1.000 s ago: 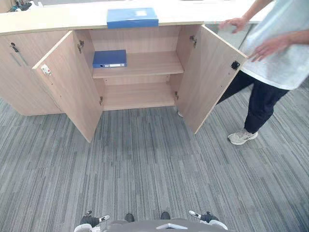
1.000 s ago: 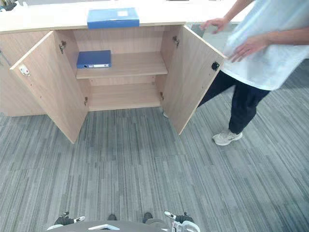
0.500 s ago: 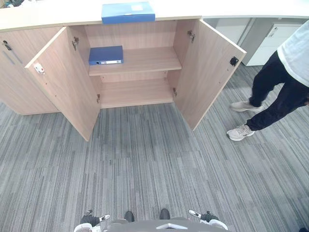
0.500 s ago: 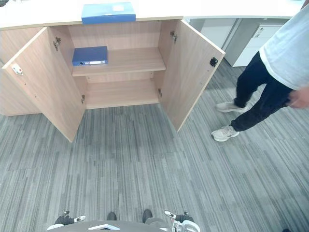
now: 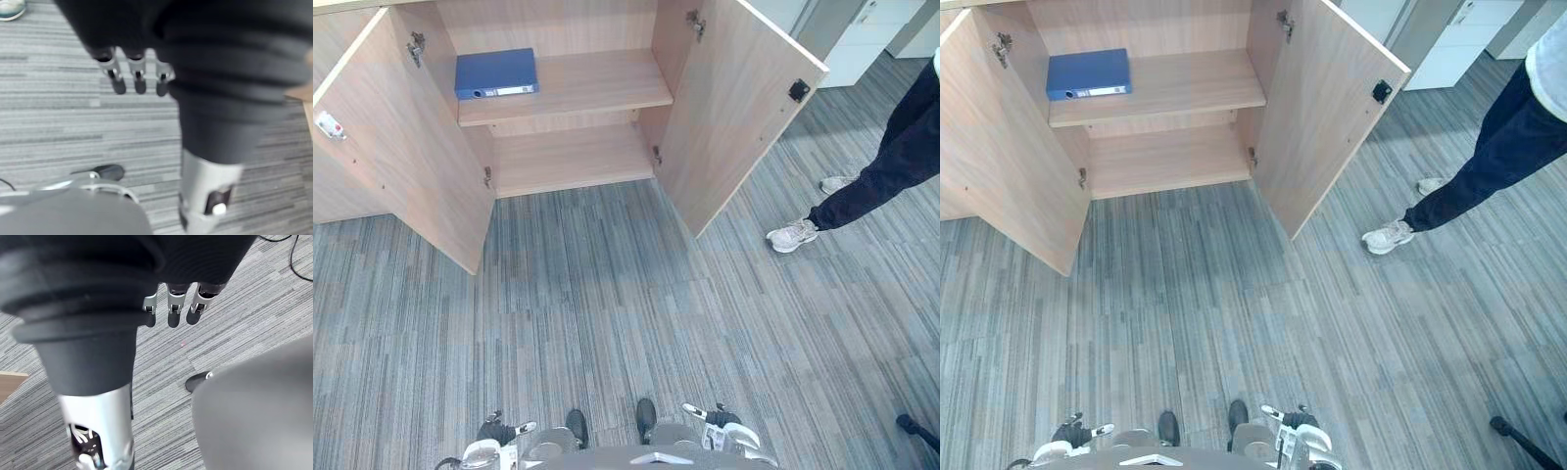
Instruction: Walk over to the cabinet, pick up the folder, carry it to the office cabinet, place the folder inside the office cabinet, then close the office cabinet door
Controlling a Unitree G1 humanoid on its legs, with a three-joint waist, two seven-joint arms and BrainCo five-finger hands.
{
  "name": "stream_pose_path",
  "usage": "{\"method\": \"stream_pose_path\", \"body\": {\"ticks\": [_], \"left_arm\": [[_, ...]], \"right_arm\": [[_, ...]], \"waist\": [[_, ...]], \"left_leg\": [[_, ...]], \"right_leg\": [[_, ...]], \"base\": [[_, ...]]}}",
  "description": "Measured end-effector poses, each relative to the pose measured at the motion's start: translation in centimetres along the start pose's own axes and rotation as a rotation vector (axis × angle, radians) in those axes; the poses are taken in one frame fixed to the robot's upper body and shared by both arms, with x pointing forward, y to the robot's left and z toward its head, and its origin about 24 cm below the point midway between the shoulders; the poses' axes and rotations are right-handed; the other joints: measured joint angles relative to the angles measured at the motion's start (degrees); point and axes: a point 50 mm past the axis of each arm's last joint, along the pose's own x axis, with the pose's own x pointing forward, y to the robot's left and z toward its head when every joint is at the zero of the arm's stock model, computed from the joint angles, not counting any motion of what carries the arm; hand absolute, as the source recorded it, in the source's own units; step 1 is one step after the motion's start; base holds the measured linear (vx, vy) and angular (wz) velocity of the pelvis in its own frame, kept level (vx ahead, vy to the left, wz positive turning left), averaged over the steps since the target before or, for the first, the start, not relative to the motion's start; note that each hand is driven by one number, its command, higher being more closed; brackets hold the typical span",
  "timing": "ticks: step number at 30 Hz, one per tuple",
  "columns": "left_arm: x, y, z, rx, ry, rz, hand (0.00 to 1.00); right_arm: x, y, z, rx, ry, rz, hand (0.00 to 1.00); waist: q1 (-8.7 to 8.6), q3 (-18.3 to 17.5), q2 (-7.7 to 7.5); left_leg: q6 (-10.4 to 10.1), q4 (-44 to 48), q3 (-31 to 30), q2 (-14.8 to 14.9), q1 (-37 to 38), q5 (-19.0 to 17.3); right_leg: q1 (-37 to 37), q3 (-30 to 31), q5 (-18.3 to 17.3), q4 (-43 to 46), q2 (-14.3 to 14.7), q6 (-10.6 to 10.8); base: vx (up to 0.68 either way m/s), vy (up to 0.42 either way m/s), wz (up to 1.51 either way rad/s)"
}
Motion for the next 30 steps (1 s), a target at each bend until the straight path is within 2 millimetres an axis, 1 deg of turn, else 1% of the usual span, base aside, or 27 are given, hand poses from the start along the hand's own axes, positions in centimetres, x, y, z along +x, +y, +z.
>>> {"method": "stream_pose_path", "body": {"ticks": [1,2,3,4,5,6,7,8,10,11,12,13,14,15,16,17,18,20,22,23,24,25,26,27,28,29,30], "left_arm": [[0.0,-0.2,0.2,-0.001,-0.005,-0.005,0.00],[0.0,-0.4,0.3,0.001,-0.007,-0.009,0.00],[0.1,-0.6,0.6,0.003,-0.013,-0.015,0.00],[0.2,-0.6,0.9,0.003,-0.020,-0.012,0.00],[0.2,-0.6,1.0,0.002,-0.025,-0.014,0.00],[0.3,-0.9,1.5,0.000,-0.036,-0.020,0.00],[0.3,-1.2,1.6,-0.003,-0.038,-0.027,0.00],[0.3,-1.3,1.8,-0.003,-0.041,-0.028,0.00],[0.3,-1.3,1.8,-0.001,-0.041,-0.029,0.00],[0.2,-1.3,1.3,-0.003,-0.029,-0.029,0.00],[0.1,-1.9,0.9,-0.024,-0.017,-0.041,0.00],[0.1,-2.1,1.0,-0.033,-0.020,-0.045,0.00],[0.0,-2.6,1.3,-0.054,-0.034,-0.054,0.00],[0.0,-2.9,1.5,-0.095,-0.040,-0.054,0.00],[0.0,-3.0,1.6,-0.120,-0.046,-0.051,0.00],[-0.1,-3.0,1.8,-0.141,-0.056,-0.047,0.00],[-0.1,-3.1,2.3,-0.149,-0.071,-0.049,0.00],[-0.1,-3.1,3.0,-0.156,-0.105,-0.051,0.00],[-0.1,-3.1,3.9,-0.178,-0.143,-0.046,0.00],[-0.1,-3.2,4.1,-0.182,-0.148,-0.048,0.00],[-0.1,-3.3,4.5,-0.186,-0.157,-0.050,0.00],[-0.1,-3.3,4.7,-0.185,-0.166,-0.052,0.00],[-0.1,-3.4,4.7,-0.181,-0.165,-0.053,0.00],[-0.1,-3.6,4.6,-0.170,-0.162,-0.060,0.00],[-0.1,-3.7,4.2,-0.156,-0.150,-0.066,0.00],[-0.1,-3.6,4.1,-0.151,-0.145,-0.065,0.00],[0.0,-3.4,4.0,-0.139,-0.139,-0.062,0.00]], "right_arm": [[0.0,0.2,0.5,0.003,-0.017,0.005,0.00],[0.1,0.2,0.8,0.005,-0.031,0.006,0.00],[0.1,0.3,1.2,0.000,-0.045,0.010,0.00],[0.1,0.5,1.2,0.002,-0.050,0.014,0.00],[0.1,0.5,1.3,0.002,-0.053,0.015,0.00],[0.2,0.6,1.7,0.006,-0.064,0.018,0.00],[0.2,0.6,2.3,0.010,-0.081,0.019,0.00],[0.2,0.6,2.5,0.012,-0.092,0.019,0.00],[0.2,0.5,2.6,0.015,-0.102,0.016,0.00],[0.1,0.2,2.0,0.017,-0.087,0.008,0.00],[0.1,-0.2,2.1,0.024,-0.088,-0.003,0.00],[0.1,-0.3,2.1,0.023,-0.091,-0.005,0.00],[0.1,-0.3,2.2,0.029,-0.094,-0.005,0.00],[0.1,-0.1,2.6,0.028,-0.112,0.002,0.00],[0.0,0.1,2.6,0.028,-0.115,0.008,0.00],[-0.1,0.4,2.4,0.031,-0.109,0.015,0.00],[-0.1,0.3,2.2,0.031,-0.109,0.017,0.00],[-0.3,0.7,2.0,0.040,-0.109,0.025,0.00],[-0.4,1.2,2.1,0.056,-0.116,0.037,0.00],[-0.4,1.2,2.1,0.058,-0.113,0.038,0.00],[-0.4,1.6,2.1,0.063,-0.110,0.044,0.00],[-0.4,1.5,2.0,0.068,-0.108,0.040,0.00],[-0.4,1.4,1.9,0.071,-0.104,0.033,0.00],[-0.4,0.8,1.3,0.073,-0.088,0.008,0.00],[-0.4,0.6,0.7,0.066,-0.061,-0.004,0.00],[-0.3,0.6,0.5,0.064,-0.052,-0.005,0.00],[-0.3,0.9,0.2,0.062,-0.039,0.003,0.00]], "waist": [[-0.20,0.9,0.40],[-0.54,1.3,0.63],[-0.79,2.0,1.06],[-0.67,2.0,0.51],[-0.70,2.0,0.50],[-1.14,2.2,0.77],[-1.79,2.6,1.47],[-2.10,2.8,1.75],[-2.90,2.7,1.55],[-3.07,2.3,0.58],[-3.16,2.2,1.57],[-2.93,2.1,2.04],[-2.85,2.4,2.43],[-2.86,2.8,3.18],[-2.68,3.1,3.59],[-2.12,3.4,3.90],[-1.52,3.5,3.75],[-0.46,3.9,2.52],[0.37,3.7,2.19],[0.65,3.7,2.19],[1.25,3.8,2.15],[1.63,4.0,1.51],[1.62,4.0,1.32],[1.62,3.5,1.64],[1.88,2.9,1.63],[2.00,2.4,1.48],[1.44,1.2,0.23]], "left_leg": [[0.5,-0.2,-0.4,0.0,1.5,-0.3],[1.6,-0.2,-1.1,0.1,2.3,-1.0],[2.7,-0.3,-2.1,-0.1,3.6,-2.4],[2.8,-0.6,-3.1,-0.2,4.9,-3.1],[2.6,-1.1,-3.6,0.0,5.5,-3.2],[2.5,-2.4,-4.6,0.5,6.9,-3.3],[1.8,-3.3,-5.7,1.7,8.2,-3.7],[1.5,-3.7,-6.2,2.3,8.9,-3.9],[-0.3,-4.5,-7.6,2.9,11.0,-4.9],[-2.3,-4.2,-8.5,2.5,12.8,-6.0],[-4.0,-2.3,-8.7,3.9,13.6,-6.8],[-4.7,0.1,-8.4,4.4,12.5,-6.6],[-5.8,8.4,-7.1,5.3,8.8,-5.9],[-6.0,21.9,-5.4,7.3,3.3,-4.6],[-5.9,29.4,-4.6,9.1,0.6,-3.0],[-5.7,37.7,-3.5,11.3,-2.1,-3.3],[-5.9,45.5,-1.8,13.8,-4.7,-3.6],[-5.4,49.9,0.8,15.6,-8.6,-5.3],[-4.3,46.9,3.4,16.6,-15.6,-6.7],[-4.3,44.5,3.9,16.6,-16.7,-6.9],[-4.4,38.4,4.9,15.7,-18.7,-6.9],[-4.8,30.9,4.8,13.7,-19.4,-6.3],[-5.2,26.5,4.5,12.5,-19.7,-5.3],[-4.9,17.4,3.0,10.3,-19.3,-1.4],[-3.7,14.3,1.3,8.7,-18.8,6.1],[-1.9,14.4,1.0,7.9,-18.7,7.9],[-1.0,15.1,2.2,6.7,-18.6,5.6]], "right_leg": [[-2.7,-1.6,0.0,8.4,-0.5,-0.1],[-4.3,-2.8,-0.1,13.0,-0.8,-0.4],[-6.5,-4.5,-3.2,17.4,-1.2,-1.3],[-8.1,-6.4,-6.4,18.4,-1.7,-1.7],[-9.1,-7.5,-7.1,18.3,-1.7,-2.0],[-11.0,-9.1,-7.7,16.8,-0.9,-2.5],[-12.6,-10.7,-7.1,14.1,0.3,-3.1],[-13.2,-11.6,-6.5,12.7,0.8,-3.8],[-14.3,-12.0,-3.2,8.1,2.1,-5.4],[-13.7,-12.0,1.1,5.1,1.7,-7.5],[-12.8,-12.5,2.8,6.7,2.1,-8.4],[-12.2,-13.1,2.0,6.3,2.3,-9.0],[-10.2,-13.5,1.0,4.7,2.7,-9.1],[-7.3,-13.4,0.3,2.3,3.5,-9.6],[-5.3,-13.3,0.1,1.0,4.3,-10.0],[-2.4,-13.0,-0.6,-0.2,5.4,-10.6],[1.4,-12.4,-1.4,-1.1,6.2,-11.3],[6.2,-10.7,-2.7,-2.6,6.2,-11.4],[10.0,-8.4,-3.5,-6.0,6.2,-10.7],[10.6,-8.0,-3.5,-6.6,6.0,-10.6],[12.3,-6.8,-3.7,-7.8,5.3,-10.4],[14.3,-6.1,-4.2,-9.0,3.9,-9.5],[15.2,-5.6,-4.5,-9.6,3.2,-8.9],[16.8,-5.0,-5.3,-10.7,2.2,-7.6],[18.1,-3.6,-6.5,-11.6,1.3,-5.5],[18.3,-3.0,-6.9,-11.7,0.6,-4.9],[18.1,-2.1,-6.9,-11.1,-1.2,-4.5]], "base": [[0.12,0.098,0.13],[0.18,0.111,0.22],[0.23,0.072,0.33],[0.20,0.049,0.36],[0.26,-0.010,0.40],[0.22,-0.034,0.43],[0.36,-0.070,0.48],[0.35,-0.098,0.55],[0.37,-0.107,0.59],[0.52,-0.176,0.61],[0.52,-0.175,0.53],[0.59,-0.242,0.32],[0.46,-0.209,0.20],[0.48,-0.214,0.11],[0.48,-0.180,-0.08],[0.46,-0.162,-0.24],[0.52,-0.169,-0.30],[0.39,-0.099,-0.34],[0.34,-0.021,-0.50],[0.32,0.058,-0.54],[0.34,0.116,-0.51],[0.35,0.137,-0.45],[0.37,0.171,-0.39],[0.47,0.274,-0.44],[0.40,0.241,-0.51],[0.53,0.352,-0.44],[0.46,0.276,-0.34]]}}
